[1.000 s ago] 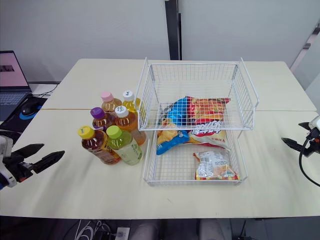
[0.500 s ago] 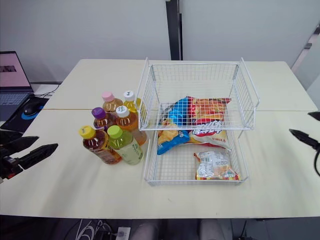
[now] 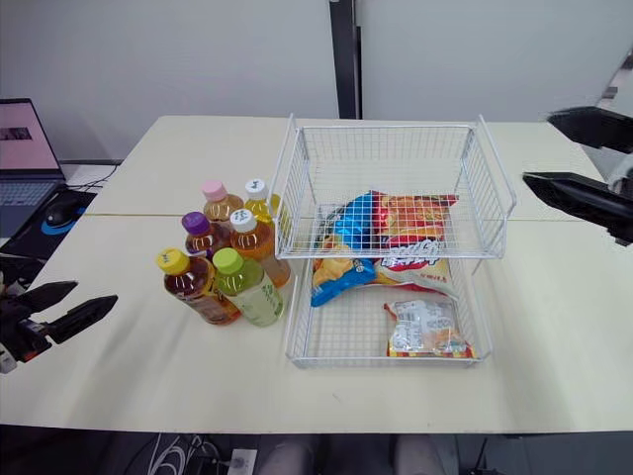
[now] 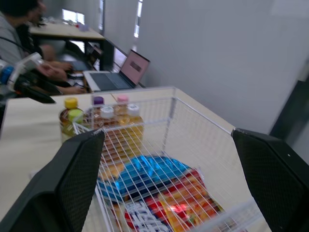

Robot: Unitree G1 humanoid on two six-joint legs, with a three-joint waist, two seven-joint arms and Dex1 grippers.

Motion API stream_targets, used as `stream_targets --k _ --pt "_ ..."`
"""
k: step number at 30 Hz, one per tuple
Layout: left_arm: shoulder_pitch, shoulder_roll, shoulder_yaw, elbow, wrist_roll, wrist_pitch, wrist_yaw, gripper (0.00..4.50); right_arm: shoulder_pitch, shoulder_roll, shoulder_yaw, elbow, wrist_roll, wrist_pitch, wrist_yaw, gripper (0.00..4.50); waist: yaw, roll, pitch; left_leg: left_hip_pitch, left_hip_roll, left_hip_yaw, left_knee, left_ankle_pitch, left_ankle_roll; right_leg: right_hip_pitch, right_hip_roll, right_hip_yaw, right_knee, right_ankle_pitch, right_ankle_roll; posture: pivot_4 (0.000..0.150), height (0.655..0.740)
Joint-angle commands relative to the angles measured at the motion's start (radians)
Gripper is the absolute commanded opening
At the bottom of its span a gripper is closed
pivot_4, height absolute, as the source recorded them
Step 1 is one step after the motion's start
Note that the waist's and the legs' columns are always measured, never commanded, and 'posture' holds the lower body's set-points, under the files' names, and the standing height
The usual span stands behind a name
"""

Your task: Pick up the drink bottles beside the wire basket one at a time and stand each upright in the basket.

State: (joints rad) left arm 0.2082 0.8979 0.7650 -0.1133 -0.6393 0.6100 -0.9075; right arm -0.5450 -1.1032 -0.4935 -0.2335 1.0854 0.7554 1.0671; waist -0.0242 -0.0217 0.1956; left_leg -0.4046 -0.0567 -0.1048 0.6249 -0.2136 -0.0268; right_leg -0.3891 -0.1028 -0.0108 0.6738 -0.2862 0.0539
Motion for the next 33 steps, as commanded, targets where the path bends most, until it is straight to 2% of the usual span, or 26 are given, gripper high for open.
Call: stream_targets --k 1,4,7,13,16,20,29,33 --pt "0.04 -0.012 0.086 -0.081 -0.026 0.007 0.005 4.45 -0.11 0.023 0.121 -0.071 0.046 0.033 0.014 4.5 -0.004 0.0 0.0 0.0 0.0 0.0 0.0 0.0 0.0 0.0 0.0 0.0 0.0 0.0 0.0 0.15 0.74" --pt "0.096 -0.033 0.139 -0.133 -0.044 0.028 0.009 4.45 -0.195 0.051 0.28 -0.104 -0.032 0.03 0.054 4.5 -0.006 0.0 0.0 -0.001 0.001 0.0 0.0 -0.001 0.0 -0.001 0.0 0.0 -0.001 0.0 0.0 0.15 0.74" --pt "0.145 -0.038 0.177 -0.196 -0.075 0.072 0.004 4.45 -0.286 0.1 0.368 -0.078 -0.074 0.03 0.062 4.5 -0.003 0.0 0.0 -0.001 0.0 0.0 0.0 -0.001 0.0 -0.001 0.0 -0.001 -0.001 0.0 0.0 0.15 0.74" --pt "0.178 -0.057 0.221 -0.287 -0.123 0.112 0.029 4.45 -0.35 0.148 0.457 -0.046 -0.14 0.033 0.125 4.5 0.01 -0.001 -0.001 -0.002 0.0 -0.002 0.001 -0.001 0.0 0.0 0.001 -0.002 -0.003 0.001 0.001 0.15 0.74" --pt "0.191 -0.074 0.223 -0.333 -0.163 0.152 0.049 4.45 -0.368 0.176 0.52 -0.004 -0.256 -0.033 0.14 4.5 0.014 -0.001 -0.001 -0.002 -0.001 -0.001 0.001 -0.001 0.0 0.0 0.001 -0.001 -0.004 0.001 0.002 0.15 0.74" --pt "0.182 -0.055 0.239 -0.341 -0.186 0.172 0.056 4.45 -0.377 0.194 0.513 0.001 -0.258 -0.045 0.201 4.5 0.016 -0.001 0.0 -0.002 0.0 -0.001 0.001 -0.001 0.0 -0.001 0.002 -0.001 -0.004 0.003 0.001 0.15 0.74" --pt "0.17 -0.038 0.233 -0.358 -0.215 0.184 0.058 4.45 -0.374 0.214 0.45 -0.024 -0.201 -0.011 0.213 4.5 0.017 -0.001 0.0 -0.003 0.002 0.0 0.001 -0.001 0.0 0.0 0.006 -0.001 -0.011 0.006 0.003 0.15 0.74" --pt "0.152 -0.037 0.235 -0.422 -0.316 0.254 0.097 4.45 -0.344 0.202 0.449 -0.046 -0.227 -0.022 0.216 4.5 0.019 -0.001 -0.001 -0.003 0.002 -0.001 0.001 -0.001 0.0 0.0 0.005 0.0 -0.011 0.006 0.003 0.15 0.74"
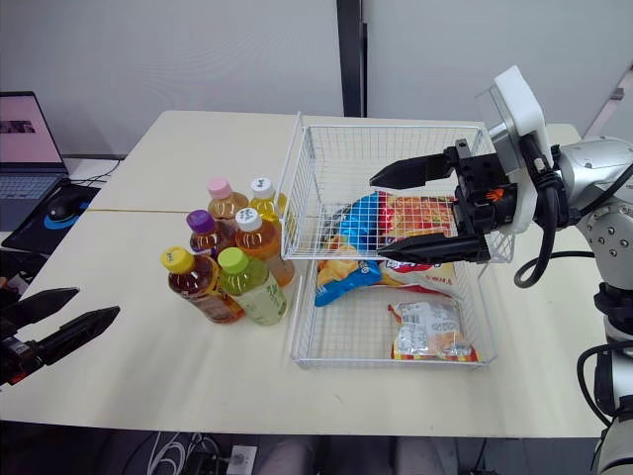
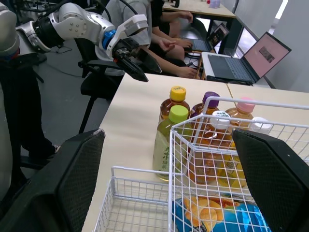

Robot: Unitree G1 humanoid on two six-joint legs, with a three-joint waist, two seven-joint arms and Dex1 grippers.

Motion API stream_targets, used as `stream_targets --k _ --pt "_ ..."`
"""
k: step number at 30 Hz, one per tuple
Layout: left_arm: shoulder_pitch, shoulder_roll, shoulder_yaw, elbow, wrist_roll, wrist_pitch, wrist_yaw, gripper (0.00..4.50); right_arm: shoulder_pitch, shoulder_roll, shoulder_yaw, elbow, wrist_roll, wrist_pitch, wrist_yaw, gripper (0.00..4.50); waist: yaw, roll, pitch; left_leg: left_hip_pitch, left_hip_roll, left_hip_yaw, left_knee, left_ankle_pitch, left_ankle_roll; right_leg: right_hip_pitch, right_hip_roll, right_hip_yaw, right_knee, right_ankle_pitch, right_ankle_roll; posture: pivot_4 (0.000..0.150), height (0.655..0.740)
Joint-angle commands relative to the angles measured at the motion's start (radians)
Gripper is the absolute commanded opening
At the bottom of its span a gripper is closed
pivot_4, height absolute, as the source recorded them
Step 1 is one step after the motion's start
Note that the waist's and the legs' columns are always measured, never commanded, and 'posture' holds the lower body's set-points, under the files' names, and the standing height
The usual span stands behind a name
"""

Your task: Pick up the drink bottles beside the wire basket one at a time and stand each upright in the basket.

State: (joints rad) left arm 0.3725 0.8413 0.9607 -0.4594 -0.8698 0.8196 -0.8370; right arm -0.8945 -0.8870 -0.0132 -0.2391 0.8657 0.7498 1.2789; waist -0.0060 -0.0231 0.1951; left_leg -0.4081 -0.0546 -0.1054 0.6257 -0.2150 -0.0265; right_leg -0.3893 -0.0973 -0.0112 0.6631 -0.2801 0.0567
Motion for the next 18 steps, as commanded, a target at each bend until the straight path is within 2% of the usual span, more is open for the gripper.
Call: stream_targets --k 1,7,14,18 --pt "-0.012 0.019 0.04 -0.101 -0.117 0.062 0.037 4.45 0.012 -0.02 -0.03 -0.045 -0.016 -0.019 0.006 4.5 0.0 0.0 0.0 0.0 0.0 0.0 0.0 0.0 0.0 0.0 0.0 0.0 0.0 0.0 0.0 0.15 0.74" --pt "-0.097 0.001 -0.018 -0.16 -0.179 0.052 0.15 4.45 0.026 -0.012 -0.041 -0.061 -0.015 -0.014 -0.002 4.5 0.002 0.0 0.0 0.0 0.001 0.0 0.0 0.0 0.0 0.0 0.0 0.0 0.0 0.001 -0.001 0.15 0.74" --pt "-0.183 -0.112 -0.174 -0.206 -0.069 -0.059 0.313 4.45 0.035 -0.015 -0.041 -0.073 -0.022 -0.022 -0.003 4.5 0.002 0.0 0.0 0.0 0.0 0.002 0.001 0.0 0.0 0.0 0.005 0.001 -0.001 0.002 0.001 0.15 0.74" --pt "-0.252 -0.179 -0.274 -0.208 0.047 -0.151 0.407 4.45 0.034 -0.009 -0.038 -0.07 -0.023 -0.026 -0.002 4.5 0.005 0.0 0.0 -0.001 0.001 0.001 0.001 0.0 0.0 0.0 0.006 0.001 -0.001 0.002 0.0 0.15 0.74"
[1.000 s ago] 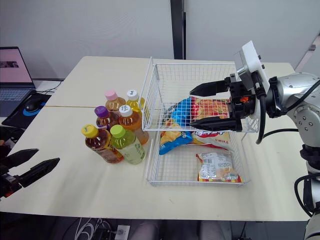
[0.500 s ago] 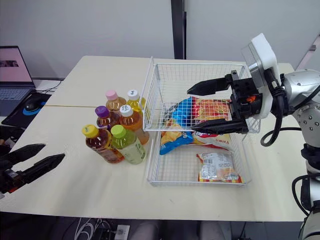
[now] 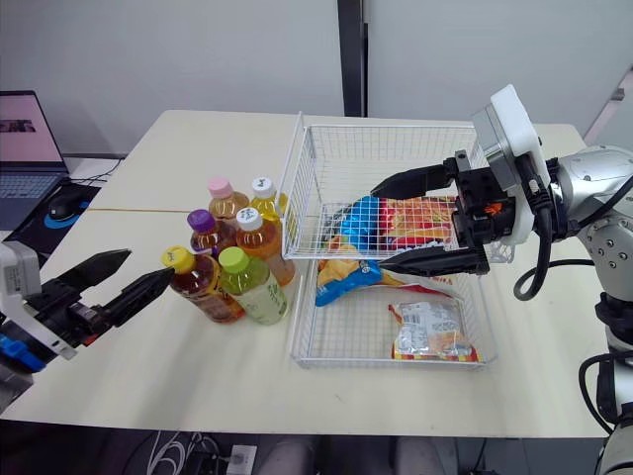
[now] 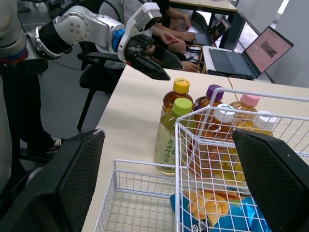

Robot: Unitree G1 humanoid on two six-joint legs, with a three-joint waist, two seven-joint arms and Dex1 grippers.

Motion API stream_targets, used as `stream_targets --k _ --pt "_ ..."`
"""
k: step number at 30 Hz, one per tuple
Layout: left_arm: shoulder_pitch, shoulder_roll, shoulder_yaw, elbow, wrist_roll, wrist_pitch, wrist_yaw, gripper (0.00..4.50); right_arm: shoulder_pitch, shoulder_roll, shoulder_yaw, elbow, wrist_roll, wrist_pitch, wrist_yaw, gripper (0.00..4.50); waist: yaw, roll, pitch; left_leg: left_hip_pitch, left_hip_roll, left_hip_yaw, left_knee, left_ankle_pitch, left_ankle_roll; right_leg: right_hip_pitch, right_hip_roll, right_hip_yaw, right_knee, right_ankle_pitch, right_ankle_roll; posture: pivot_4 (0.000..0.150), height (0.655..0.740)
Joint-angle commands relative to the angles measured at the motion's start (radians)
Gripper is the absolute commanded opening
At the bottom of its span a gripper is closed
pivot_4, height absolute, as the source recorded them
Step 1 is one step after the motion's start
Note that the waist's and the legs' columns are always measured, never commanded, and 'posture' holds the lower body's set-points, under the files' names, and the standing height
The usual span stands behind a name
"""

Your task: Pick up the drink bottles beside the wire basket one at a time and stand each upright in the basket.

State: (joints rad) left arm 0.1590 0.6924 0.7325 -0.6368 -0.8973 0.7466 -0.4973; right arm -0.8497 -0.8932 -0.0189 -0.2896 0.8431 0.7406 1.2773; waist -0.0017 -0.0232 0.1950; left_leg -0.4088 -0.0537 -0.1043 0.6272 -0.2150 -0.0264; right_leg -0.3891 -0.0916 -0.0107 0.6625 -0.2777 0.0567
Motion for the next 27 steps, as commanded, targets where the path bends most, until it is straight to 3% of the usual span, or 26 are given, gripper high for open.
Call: stream_targets --k 1,13,22,25,27 --pt "-0.044 -0.04 -0.062 -0.035 0.086 -0.087 0.079 4.45 -0.011 -0.003 -0.033 -0.019 0.001 -0.015 -0.001 4.5 0.001 0.0 0.0 0.0 0.0 0.0 0.0 0.0 0.0 0.0 0.0 0.0 0.0 0.0 0.0 0.15 0.74" --pt "-0.09 -0.158 -0.235 -0.088 0.195 -0.132 0.247 4.45 -0.022 0.004 -0.037 -0.019 0.021 0.004 -0.009 4.5 0.001 0.0 0.0 0.0 0.0 0.001 0.001 0.0 0.0 0.0 0.001 0.0 0.0 0.001 0.001 0.15 0.74" --pt "-0.097 -0.167 -0.3 -0.08 0.242 -0.155 0.244 4.45 -0.023 0.014 -0.038 -0.031 0.032 0.016 -0.024 4.5 0.0 0.0 0.0 0.0 0.0 0.0 0.001 0.0 0.0 0.0 0.001 -0.001 0.0 0.001 0.001 0.15 0.74" --pt "-0.101 -0.17 -0.31 -0.076 0.239 -0.154 0.239 3.86 -0.025 0.016 -0.037 -0.029 0.033 0.016 -0.026 4.5 0.0 0.0 0.0 0.0 0.0 0.001 0.001 0.0 0.0 0.0 0.001 -0.001 0.0 0.001 0.001 0.15 0.74" --pt "-0.093 -0.171 -0.316 -0.075 0.24 -0.155 0.234 3.21 -0.024 0.016 -0.038 -0.028 0.033 0.016 -0.027 4.5 0.0 0.0 0.0 0.0 0.0 0.001 0.001 0.0 0.0 0.0 0.001 -0.001 0.0 0.001 0.001 0.15 0.74"
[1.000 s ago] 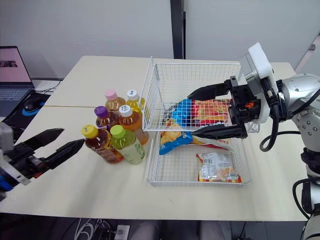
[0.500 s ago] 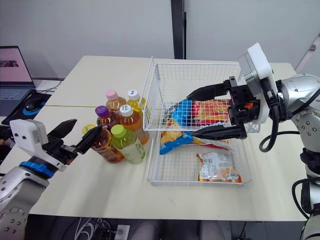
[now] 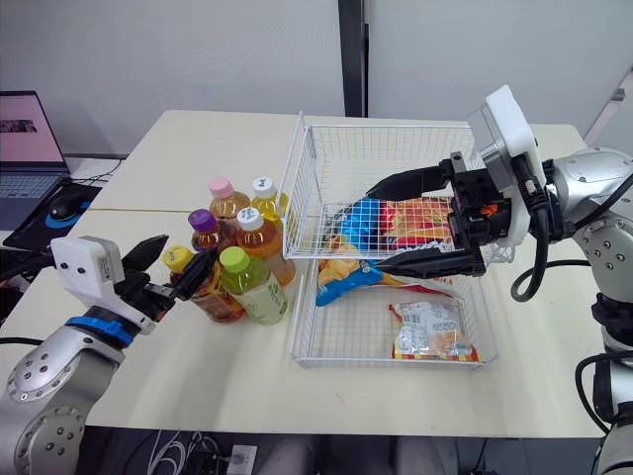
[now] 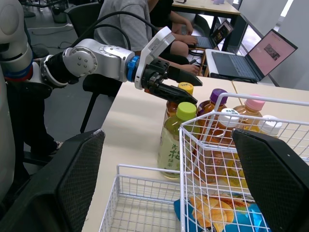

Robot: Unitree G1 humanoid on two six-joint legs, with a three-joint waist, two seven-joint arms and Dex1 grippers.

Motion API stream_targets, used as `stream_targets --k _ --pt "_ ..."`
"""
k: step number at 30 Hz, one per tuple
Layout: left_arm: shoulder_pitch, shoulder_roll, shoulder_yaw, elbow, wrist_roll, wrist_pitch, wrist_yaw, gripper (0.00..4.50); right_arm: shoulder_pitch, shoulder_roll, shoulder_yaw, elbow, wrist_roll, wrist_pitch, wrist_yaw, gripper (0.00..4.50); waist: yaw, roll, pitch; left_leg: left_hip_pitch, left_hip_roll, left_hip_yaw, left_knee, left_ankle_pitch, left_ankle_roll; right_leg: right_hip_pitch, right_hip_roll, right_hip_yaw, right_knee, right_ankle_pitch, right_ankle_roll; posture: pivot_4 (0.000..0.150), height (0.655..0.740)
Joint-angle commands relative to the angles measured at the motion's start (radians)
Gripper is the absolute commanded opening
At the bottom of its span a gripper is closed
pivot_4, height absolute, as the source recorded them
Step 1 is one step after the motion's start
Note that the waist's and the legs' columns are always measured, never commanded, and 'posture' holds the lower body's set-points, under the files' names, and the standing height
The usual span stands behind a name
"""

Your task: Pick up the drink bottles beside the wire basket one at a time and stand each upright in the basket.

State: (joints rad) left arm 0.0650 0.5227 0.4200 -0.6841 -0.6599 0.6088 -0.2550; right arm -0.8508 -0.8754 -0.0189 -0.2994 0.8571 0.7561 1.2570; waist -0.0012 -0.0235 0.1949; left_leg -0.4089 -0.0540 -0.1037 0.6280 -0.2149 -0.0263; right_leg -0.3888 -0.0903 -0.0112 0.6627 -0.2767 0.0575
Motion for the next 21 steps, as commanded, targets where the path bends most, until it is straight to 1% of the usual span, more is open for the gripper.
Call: stream_targets --k 1,5,6,11,15,18,21 --pt "0.004 -0.002 -0.005 -0.028 0.004 -0.019 -0.009 2.88 -0.022 -0.002 -0.038 -0.019 0.019 0.001 -0.006 4.5 0.0 0.0 0.0 0.0 0.0 0.0 0.0 0.0 0.0 0.0 0.0 0.0 0.0 0.0 0.0 0.15 0.74" --pt "0.02 -0.003 0.0 -0.029 0.008 -0.024 -0.01 1.76 -0.019 -0.001 -0.038 -0.014 0.015 -0.003 -0.005 4.5 0.0 0.0 0.0 0.0 0.0 0.0 0.0 0.0 0.0 0.0 0.0 0.0 0.0 0.0 0.0 0.15 0.74" --pt "0.022 -0.006 0.004 -0.03 0.004 -0.022 -0.006 1.41 -0.018 -0.001 -0.038 -0.012 0.013 -0.005 -0.004 4.5 0.0 0.0 0.0 0.0 0.0 0.0 0.0 0.0 0.0 0.0 0.0 0.0 0.0 0.0 0.0 0.15 0.74" --pt "0.035 -0.006 0.052 -0.048 -0.038 -0.015 -0.002 1.36 -0.018 0.0 -0.039 0.0 0.003 -0.017 0.0 4.5 0.0 0.0 0.0 0.0 0.0 0.0 0.0 0.0 0.0 0.0 0.0 0.0 0.0 0.0 0.0 0.15 0.74" --pt "0.052 0.024 0.11 -0.079 -0.094 -0.01 -0.021 1.36 -0.032 -0.005 -0.05 0.006 0.011 -0.013 -0.001 4.5 -0.001 0.0 0.0 0.0 0.0 0.0 0.0 0.0 0.0 0.0 0.0 0.0 0.0 0.0 0.0 0.15 0.74" --pt "0.06 0.075 0.189 -0.1 -0.171 0.014 -0.033 1.36 -0.04 -0.013 -0.062 0.008 0.022 -0.002 -0.004 4.5 0.0 0.0 0.0 0.0 0.0 -0.001 0.0 0.0 0.0 0.0 0.0 0.0 0.0 0.0 0.0 0.15 0.74" --pt "0.071 0.173 0.318 -0.1 -0.291 0.056 -0.067 1.36 -0.041 -0.03 -0.079 0.012 0.032 0.018 -0.002 4.5 0.0 0.0 0.0 -0.001 0.0 -0.001 0.0 0.0 0.0 -0.001 0.0 -0.001 0.0 0.0 0.0 0.15 0.74"
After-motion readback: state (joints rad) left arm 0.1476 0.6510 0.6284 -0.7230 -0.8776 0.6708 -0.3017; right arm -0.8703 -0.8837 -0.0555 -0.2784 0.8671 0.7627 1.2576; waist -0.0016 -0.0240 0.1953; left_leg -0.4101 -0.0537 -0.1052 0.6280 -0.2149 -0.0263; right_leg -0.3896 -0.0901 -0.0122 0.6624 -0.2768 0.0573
